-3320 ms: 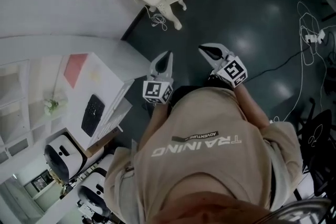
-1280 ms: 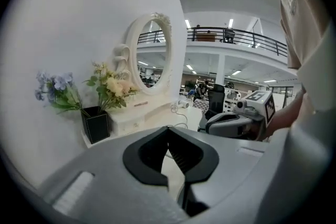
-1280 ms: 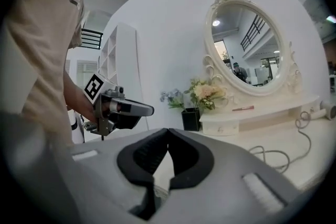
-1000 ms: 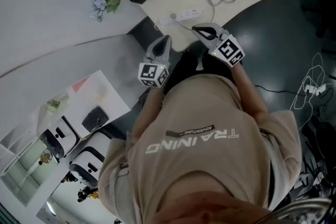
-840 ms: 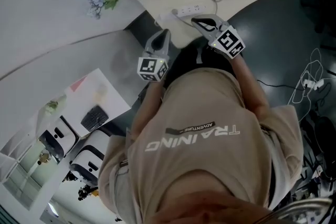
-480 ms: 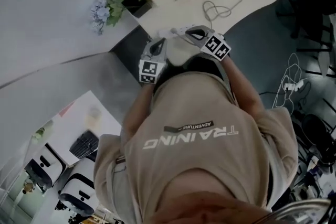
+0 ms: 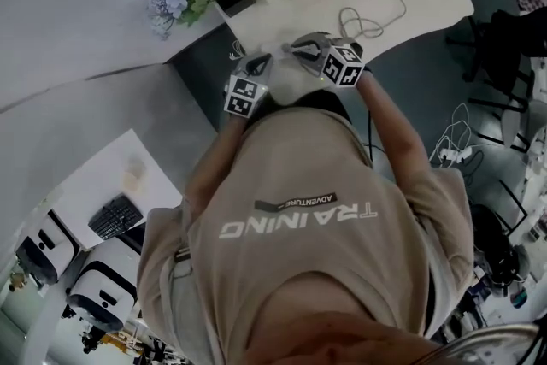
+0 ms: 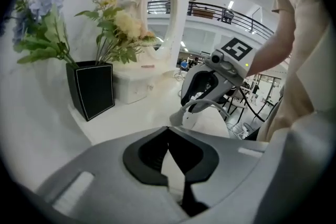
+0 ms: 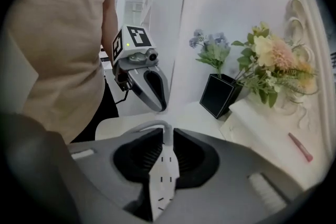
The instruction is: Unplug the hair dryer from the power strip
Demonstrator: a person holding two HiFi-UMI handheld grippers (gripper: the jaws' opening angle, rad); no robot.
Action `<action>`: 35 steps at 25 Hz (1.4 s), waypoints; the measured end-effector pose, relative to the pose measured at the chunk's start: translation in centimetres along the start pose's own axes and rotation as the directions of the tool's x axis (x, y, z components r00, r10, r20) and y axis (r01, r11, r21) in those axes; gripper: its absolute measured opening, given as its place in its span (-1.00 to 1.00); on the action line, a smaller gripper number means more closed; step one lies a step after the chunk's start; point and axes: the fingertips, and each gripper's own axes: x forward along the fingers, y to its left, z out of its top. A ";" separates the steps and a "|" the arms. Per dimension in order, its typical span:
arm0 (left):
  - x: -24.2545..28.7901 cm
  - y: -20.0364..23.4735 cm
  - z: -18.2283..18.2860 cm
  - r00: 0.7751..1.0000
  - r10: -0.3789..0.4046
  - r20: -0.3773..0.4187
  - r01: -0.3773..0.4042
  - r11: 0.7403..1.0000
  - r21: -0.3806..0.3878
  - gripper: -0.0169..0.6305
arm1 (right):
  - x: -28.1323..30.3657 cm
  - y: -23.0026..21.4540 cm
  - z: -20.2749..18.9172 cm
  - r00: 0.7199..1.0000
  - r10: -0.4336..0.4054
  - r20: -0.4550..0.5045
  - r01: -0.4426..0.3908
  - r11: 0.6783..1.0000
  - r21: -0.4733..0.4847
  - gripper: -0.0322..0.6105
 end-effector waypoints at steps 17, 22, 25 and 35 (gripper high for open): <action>2.0 0.5 -0.5 0.999 0.025 -0.046 -0.027 0.998 -0.059 -0.93 | 0.9 -1.2 0.7 0.986 0.049 0.161 -0.070 0.990 0.126 -0.68; 2.5 1.1 -0.3 0.999 0.027 -0.028 -0.029 0.997 -0.070 -0.93 | -0.6 -2.6 1.8 0.970 0.008 0.242 -0.056 0.980 0.192 -0.68; 2.3 1.1 -0.3 0.999 0.035 -0.004 -0.036 0.996 -0.079 -0.93 | -2.1 -3.1 2.1 0.972 -0.035 0.233 -0.019 0.975 0.224 -0.68; -5.7 -0.2 7.6 0.972 0.076 0.224 -0.064 0.996 -0.061 -0.93 | -10.8 -2.9 5.6 0.933 -0.224 0.280 0.134 0.942 0.308 -0.68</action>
